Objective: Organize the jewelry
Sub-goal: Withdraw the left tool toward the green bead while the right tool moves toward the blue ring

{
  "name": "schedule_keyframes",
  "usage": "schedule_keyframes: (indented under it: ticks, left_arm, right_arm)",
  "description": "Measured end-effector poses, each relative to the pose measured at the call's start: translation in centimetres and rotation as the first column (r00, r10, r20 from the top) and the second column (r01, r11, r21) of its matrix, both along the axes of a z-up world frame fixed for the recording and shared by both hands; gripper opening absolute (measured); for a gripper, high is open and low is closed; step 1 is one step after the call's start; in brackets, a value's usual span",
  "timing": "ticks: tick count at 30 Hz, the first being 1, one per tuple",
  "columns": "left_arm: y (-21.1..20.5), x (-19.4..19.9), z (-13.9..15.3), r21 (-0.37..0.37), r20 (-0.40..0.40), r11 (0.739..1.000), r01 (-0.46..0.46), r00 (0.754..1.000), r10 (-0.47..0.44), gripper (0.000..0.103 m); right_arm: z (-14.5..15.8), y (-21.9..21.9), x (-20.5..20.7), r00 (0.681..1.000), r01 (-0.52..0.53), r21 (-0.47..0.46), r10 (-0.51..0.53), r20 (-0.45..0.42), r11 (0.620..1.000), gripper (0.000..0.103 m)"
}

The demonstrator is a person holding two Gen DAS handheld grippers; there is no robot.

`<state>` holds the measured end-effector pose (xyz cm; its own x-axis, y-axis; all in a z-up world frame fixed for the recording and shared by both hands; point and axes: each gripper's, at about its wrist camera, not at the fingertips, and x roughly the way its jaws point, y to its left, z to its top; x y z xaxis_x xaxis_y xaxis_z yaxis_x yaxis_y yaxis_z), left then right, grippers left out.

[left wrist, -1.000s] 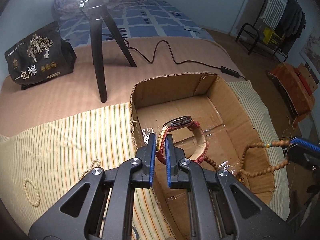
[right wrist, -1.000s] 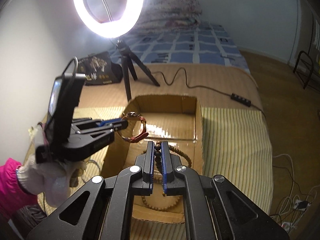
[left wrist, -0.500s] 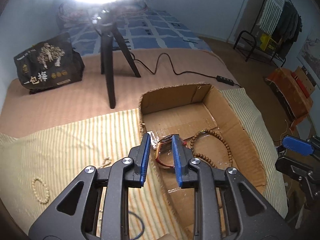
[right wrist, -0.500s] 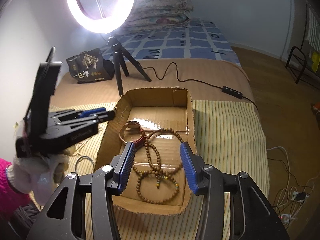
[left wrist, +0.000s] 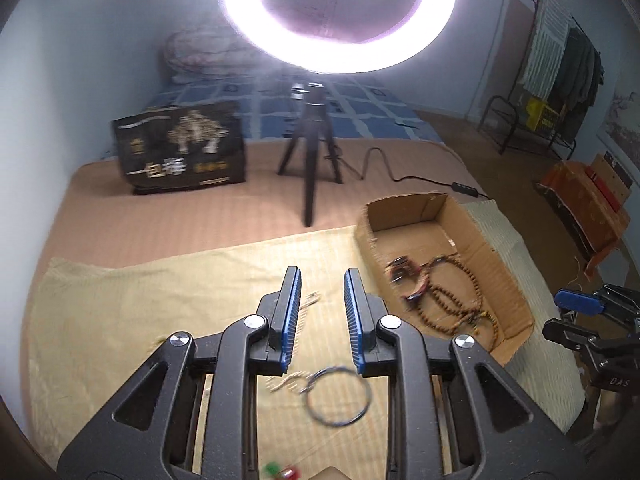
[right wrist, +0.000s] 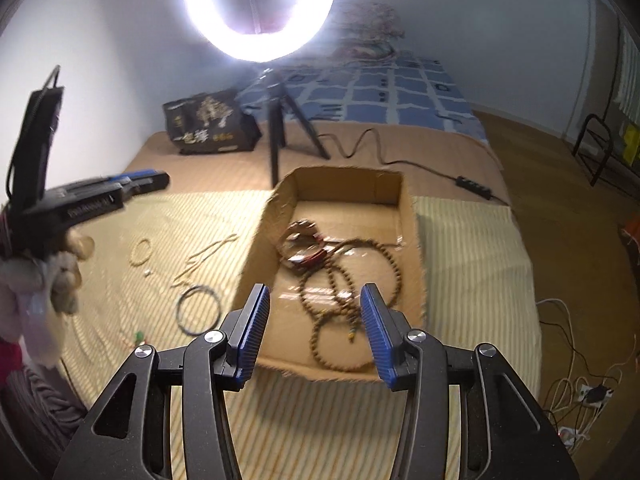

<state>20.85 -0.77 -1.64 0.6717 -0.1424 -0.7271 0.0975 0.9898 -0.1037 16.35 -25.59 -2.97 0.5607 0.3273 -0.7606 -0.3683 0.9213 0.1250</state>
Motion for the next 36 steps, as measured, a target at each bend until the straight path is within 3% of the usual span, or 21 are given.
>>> schedule_keyframes:
  ticks: [3, 7, 10, 14, 17, 27, 29, 36]
  left_arm:
    - [2.0, -1.9, 0.3, 0.007, 0.001, 1.0, -0.016, 1.0, 0.016, 0.021]
    - [4.0, -4.3, 0.3, 0.023, 0.007, 0.999, -0.032, 0.999, 0.032, 0.021]
    - [4.9, -5.6, -0.1, 0.036, 0.003, 0.999, -0.04, 0.999, 0.04, 0.021]
    - [6.1, -7.2, -0.6, 0.017, 0.001, 0.998, -0.055, 0.998, 0.055, 0.021]
    - [6.7, -8.2, -0.7, 0.011, 0.005, 0.998, -0.062, 0.998, 0.062, 0.021]
    - [9.0, -10.9, -1.4, -0.022, 0.004, 0.997, -0.072, 0.997, 0.072, 0.022]
    - [9.6, -11.4, -1.6, -0.03, -0.002, 0.997, -0.076, 0.997, 0.076, 0.031]
    - [10.6, -12.7, -3.5, -0.05, -0.049, 0.996, -0.077, 0.996, 0.075, 0.031]
  right_arm:
    - [0.1, 1.1, -1.2, 0.999, -0.049, 0.025, 0.049, -0.006, 0.998, 0.046]
    - [1.2, 2.2, -2.8, 0.994, -0.112, 0.105, 0.113, 0.0, 0.988, 0.063]
    - [2.4, 2.7, -4.0, 0.988, -0.153, 0.189, 0.152, 0.021, 0.97, 0.065]
    - [3.1, 2.8, -4.5, 0.983, -0.172, 0.304, 0.184, -0.012, 0.937, 0.065]
    - [3.1, 2.9, -4.8, 0.983, -0.157, 0.34, 0.181, -0.04, 0.927, 0.065]
    - [3.2, 3.9, -6.6, 0.982, -0.167, 0.279, 0.185, -0.041, 0.946, 0.066]
    - [3.1, 4.4, -7.0, 0.984, -0.165, 0.248, 0.177, -0.026, 0.955, 0.066]
    - [1.4, 6.6, -8.0, 0.982, -0.189, 0.141, 0.188, 0.017, 0.972, 0.066]
